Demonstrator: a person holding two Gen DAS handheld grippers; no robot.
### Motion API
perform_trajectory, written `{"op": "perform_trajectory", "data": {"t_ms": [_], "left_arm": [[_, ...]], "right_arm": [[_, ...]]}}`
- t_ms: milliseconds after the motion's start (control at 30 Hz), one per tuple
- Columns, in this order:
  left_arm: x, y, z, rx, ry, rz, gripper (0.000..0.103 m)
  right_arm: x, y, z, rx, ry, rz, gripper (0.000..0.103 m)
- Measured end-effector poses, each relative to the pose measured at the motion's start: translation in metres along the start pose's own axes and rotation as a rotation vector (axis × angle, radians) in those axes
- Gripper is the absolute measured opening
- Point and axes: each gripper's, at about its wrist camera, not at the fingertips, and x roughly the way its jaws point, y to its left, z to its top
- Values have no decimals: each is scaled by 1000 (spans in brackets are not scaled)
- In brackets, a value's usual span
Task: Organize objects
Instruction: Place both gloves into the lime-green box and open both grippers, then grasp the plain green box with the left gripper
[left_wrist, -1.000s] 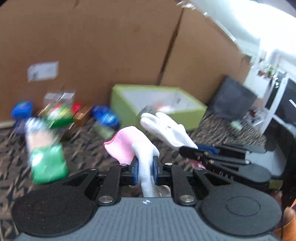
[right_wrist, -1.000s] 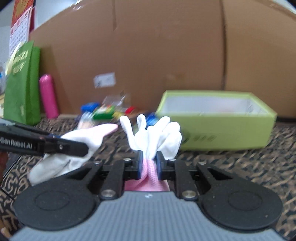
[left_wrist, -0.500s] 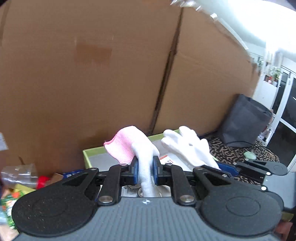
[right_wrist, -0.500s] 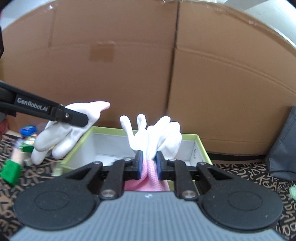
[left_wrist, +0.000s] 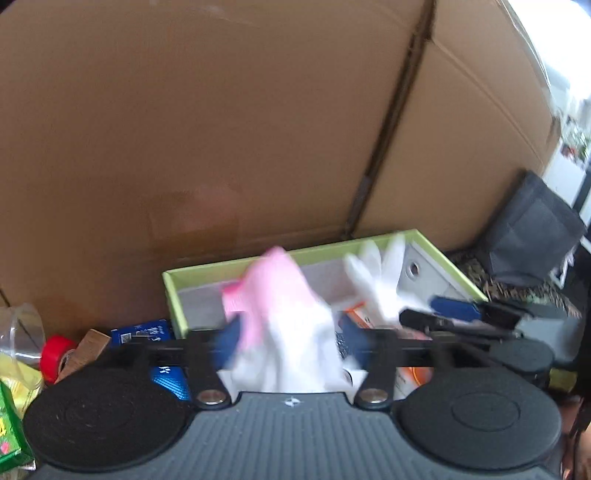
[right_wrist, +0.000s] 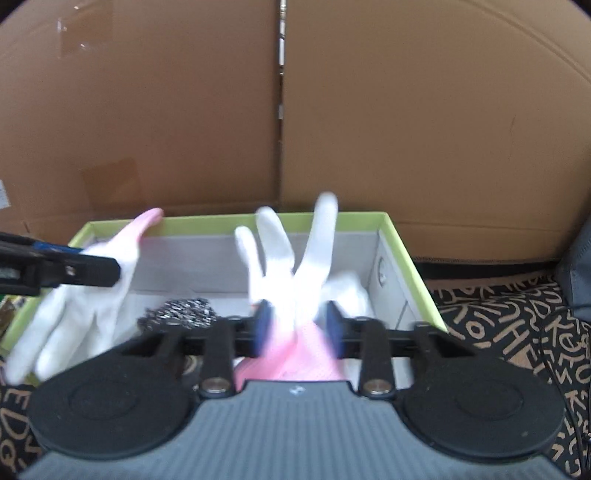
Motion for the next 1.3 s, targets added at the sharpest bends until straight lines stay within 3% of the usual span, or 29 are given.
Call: {"op": "perform_trajectory", "data": {"t_ms": [33, 100, 167, 333, 567, 733, 900, 1100, 1300], "left_arm": [[-5, 1, -1, -11, -24, 9, 81], [-12, 2, -1, -23, -43, 0, 82], [-21, 3, -1, -44, -48, -6, 84], [-47, 1, -3, -61, -80, 25, 88], [-114, -5, -38, -47, -147, 64, 97], [-152, 0, -81, -54, -143, 79, 97], [-180, 21, -123, -102, -135, 138, 97], [-201, 55, -162, -136, -126, 281, 97], [-194, 92, -175, -161, -109, 401, 97]], "right_arm": [[-6, 1, -4, -2, -4, -9, 50], [-12, -2, -6, 4, -21, -18, 68], [-25, -4, -8, 14, -56, -41, 74], [-66, -4, -8, 33, -177, -55, 102], [-143, 19, -26, 40, -337, 4, 103], [-182, 40, -55, 50, -377, 80, 103], [-191, 65, -79, 48, -343, 149, 103], [-179, 99, -114, 99, -258, 249, 103], [-164, 123, -143, 116, -173, 244, 103]]}}
